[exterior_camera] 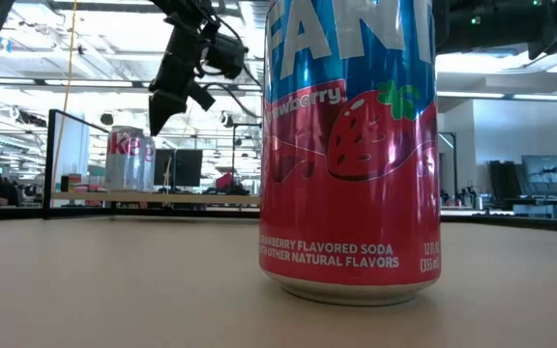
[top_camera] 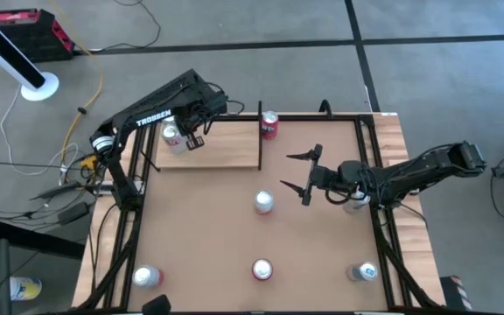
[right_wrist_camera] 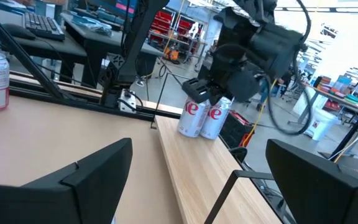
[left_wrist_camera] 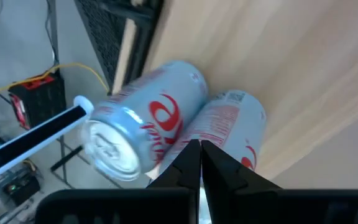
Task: Place canned beverage on shelf
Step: Put the silver soda can on the shelf aligned with the other silver soda can
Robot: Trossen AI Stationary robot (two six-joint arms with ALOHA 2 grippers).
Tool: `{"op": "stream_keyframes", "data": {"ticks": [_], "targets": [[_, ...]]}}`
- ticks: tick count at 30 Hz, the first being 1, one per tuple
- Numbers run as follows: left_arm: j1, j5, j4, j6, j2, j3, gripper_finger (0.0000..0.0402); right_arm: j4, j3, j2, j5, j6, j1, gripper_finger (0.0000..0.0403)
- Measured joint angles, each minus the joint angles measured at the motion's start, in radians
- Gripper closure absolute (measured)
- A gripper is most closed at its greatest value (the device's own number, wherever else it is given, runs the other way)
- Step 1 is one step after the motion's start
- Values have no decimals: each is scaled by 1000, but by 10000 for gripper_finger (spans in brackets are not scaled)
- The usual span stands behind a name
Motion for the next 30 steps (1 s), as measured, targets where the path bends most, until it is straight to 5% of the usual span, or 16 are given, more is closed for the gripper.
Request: {"op": "stream_keyframes", "data": {"ticks": [17, 30], "targets": [[64, -72, -69, -20, -53, 25, 401, -30, 0, 0, 0, 8, 21, 8], [103, 6, 181, 50, -295, -132, 402, -30, 0, 0, 0, 27, 38, 8]]}}
